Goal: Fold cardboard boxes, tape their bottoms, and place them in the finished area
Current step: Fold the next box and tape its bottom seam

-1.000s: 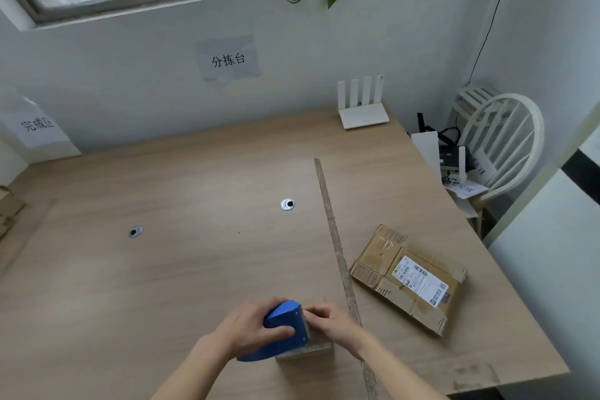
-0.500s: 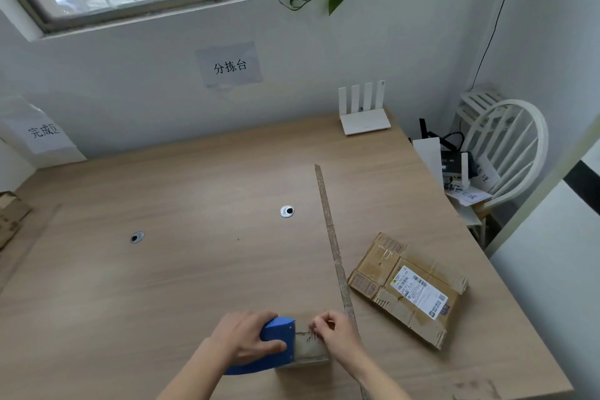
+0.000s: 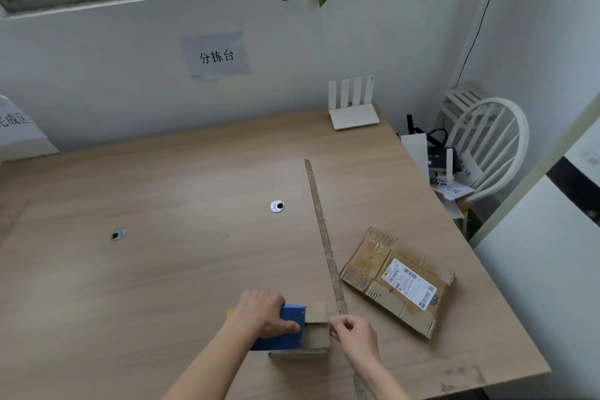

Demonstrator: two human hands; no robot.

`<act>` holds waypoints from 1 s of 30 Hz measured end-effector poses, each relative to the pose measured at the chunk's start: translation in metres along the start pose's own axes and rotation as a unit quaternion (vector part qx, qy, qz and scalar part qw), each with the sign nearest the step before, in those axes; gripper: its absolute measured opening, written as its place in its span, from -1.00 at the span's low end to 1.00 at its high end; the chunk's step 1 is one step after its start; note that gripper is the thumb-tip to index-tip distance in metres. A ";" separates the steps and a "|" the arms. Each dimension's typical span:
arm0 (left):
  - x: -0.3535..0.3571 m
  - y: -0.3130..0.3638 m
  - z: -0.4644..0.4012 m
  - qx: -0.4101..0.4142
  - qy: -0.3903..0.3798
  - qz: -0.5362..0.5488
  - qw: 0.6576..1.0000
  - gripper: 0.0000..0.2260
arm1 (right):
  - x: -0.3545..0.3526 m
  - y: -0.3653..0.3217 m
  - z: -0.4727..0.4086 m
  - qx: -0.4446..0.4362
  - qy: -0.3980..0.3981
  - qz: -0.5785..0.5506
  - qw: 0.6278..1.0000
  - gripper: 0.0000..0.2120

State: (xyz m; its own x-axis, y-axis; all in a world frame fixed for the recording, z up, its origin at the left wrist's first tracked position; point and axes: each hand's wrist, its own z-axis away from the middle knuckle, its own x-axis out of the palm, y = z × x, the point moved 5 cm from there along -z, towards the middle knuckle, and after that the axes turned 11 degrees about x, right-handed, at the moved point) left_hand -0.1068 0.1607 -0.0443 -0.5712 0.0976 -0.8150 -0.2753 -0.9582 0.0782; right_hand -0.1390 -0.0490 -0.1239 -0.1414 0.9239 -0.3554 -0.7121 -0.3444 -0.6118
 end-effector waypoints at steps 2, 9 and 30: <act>-0.001 0.001 -0.004 0.001 -0.011 0.005 1.000 -0.47 | 0.000 0.002 -0.004 0.008 -0.011 -0.023 1.000 -0.83; -0.002 0.003 -0.011 0.002 -0.035 0.010 0.999 -0.44 | 0.007 0.014 -0.015 0.078 -0.005 -0.038 0.996 -0.84; 0.001 -0.007 -0.003 0.049 0.023 0.041 0.998 -0.44 | 0.036 -0.028 -0.003 -0.080 -0.001 0.088 0.993 -0.38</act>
State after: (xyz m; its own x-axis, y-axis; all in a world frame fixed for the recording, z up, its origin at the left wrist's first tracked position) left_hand -0.1034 0.1662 -0.0479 -0.5588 0.0046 -0.8293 -0.3041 -0.9315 0.1997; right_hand -0.1220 -0.0067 -0.1210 -0.2559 0.8474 -0.4652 -0.5577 -0.5225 -0.6450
